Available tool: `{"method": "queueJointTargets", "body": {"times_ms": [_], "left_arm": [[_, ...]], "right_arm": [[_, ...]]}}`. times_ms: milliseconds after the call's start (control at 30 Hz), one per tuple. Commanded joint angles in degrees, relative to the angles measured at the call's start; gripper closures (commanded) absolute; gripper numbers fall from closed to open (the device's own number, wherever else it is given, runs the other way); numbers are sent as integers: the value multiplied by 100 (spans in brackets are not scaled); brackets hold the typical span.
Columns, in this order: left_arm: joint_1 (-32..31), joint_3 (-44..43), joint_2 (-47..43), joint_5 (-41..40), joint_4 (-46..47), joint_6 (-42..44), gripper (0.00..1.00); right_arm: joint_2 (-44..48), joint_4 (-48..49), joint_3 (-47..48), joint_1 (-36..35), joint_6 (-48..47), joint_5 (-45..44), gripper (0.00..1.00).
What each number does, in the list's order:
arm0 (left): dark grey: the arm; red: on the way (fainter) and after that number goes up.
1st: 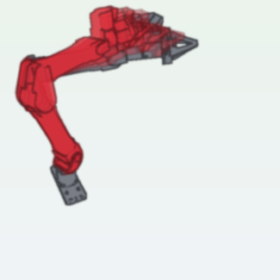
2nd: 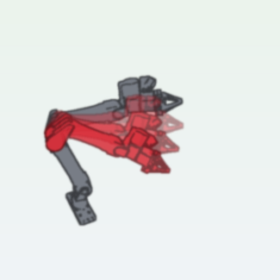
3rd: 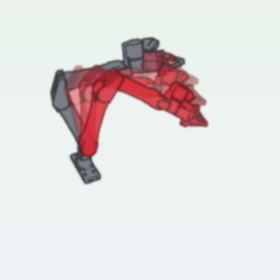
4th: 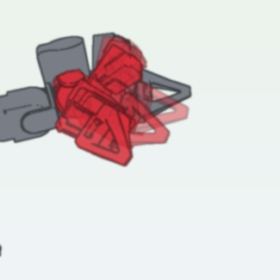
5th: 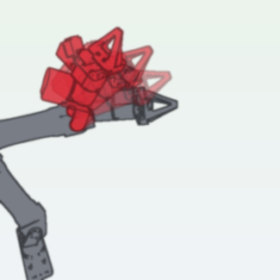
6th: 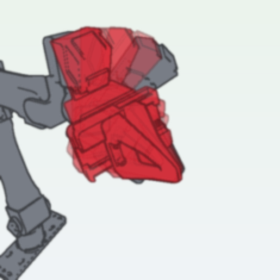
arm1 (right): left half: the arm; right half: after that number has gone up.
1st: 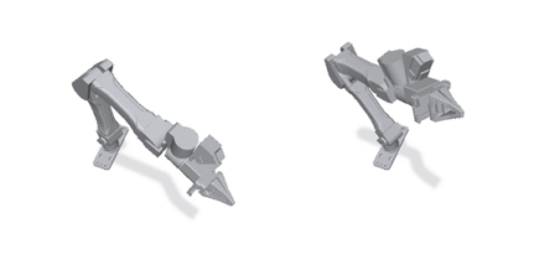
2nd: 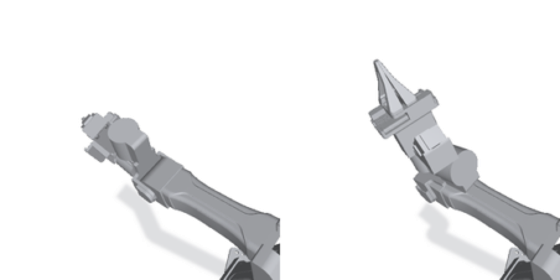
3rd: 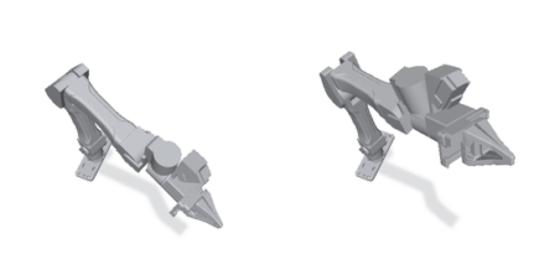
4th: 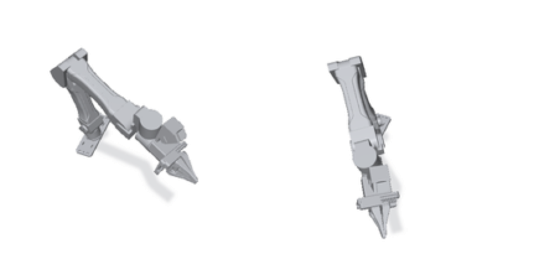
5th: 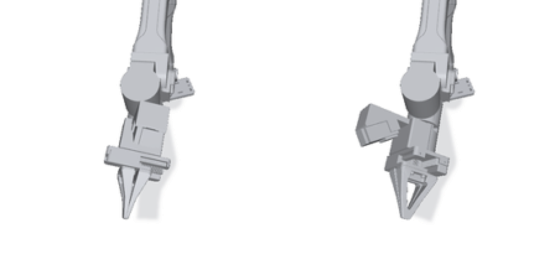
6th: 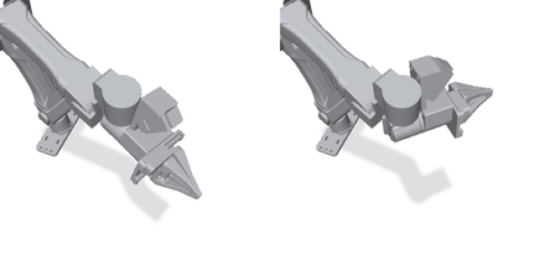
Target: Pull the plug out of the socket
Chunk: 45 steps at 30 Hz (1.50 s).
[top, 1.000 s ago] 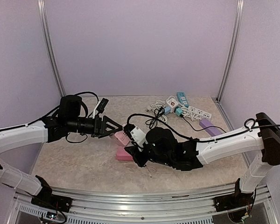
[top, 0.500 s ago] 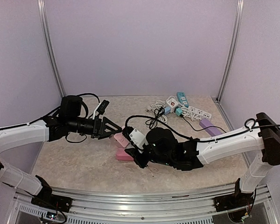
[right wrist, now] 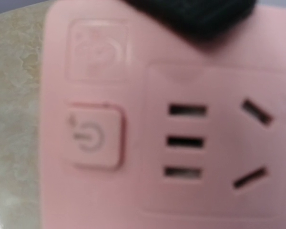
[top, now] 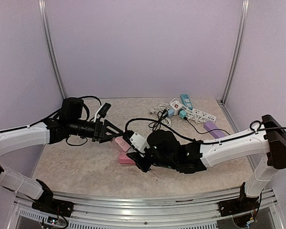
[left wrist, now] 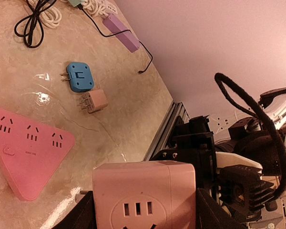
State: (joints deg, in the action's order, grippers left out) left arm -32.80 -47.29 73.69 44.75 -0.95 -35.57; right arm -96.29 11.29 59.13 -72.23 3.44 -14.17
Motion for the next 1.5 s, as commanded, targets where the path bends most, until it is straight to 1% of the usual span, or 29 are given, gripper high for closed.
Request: {"method": "queueJointTargets", "body": {"times_ms": [0,67,300,567,800,1200,1267,1467], "left_arm": [[212,-236,106,-461,195,305,58],[220,-239,110,-473,192,319,58],[228,-108,-46,-737,191,349,58],[230,17,-305,-905,159,326,58],[230,35,-347,-892,128,348,58],[315,-128,-129,-668,113,460,58],[333,-164,-97,-634,-60,487,58],[366,-229,-16,-552,-102,523,58]], "right_arm": [[-29,-5,239,-269,-169,656,100],[-41,-16,248,-286,-153,587,100],[-67,-359,423,-275,406,-494,100],[-219,-774,563,-117,1012,-821,100],[-177,-718,513,-67,979,-691,100],[224,-25,56,-169,187,357,100],[227,-47,83,-211,87,436,100],[49,-245,280,-347,-110,557,100]]}}
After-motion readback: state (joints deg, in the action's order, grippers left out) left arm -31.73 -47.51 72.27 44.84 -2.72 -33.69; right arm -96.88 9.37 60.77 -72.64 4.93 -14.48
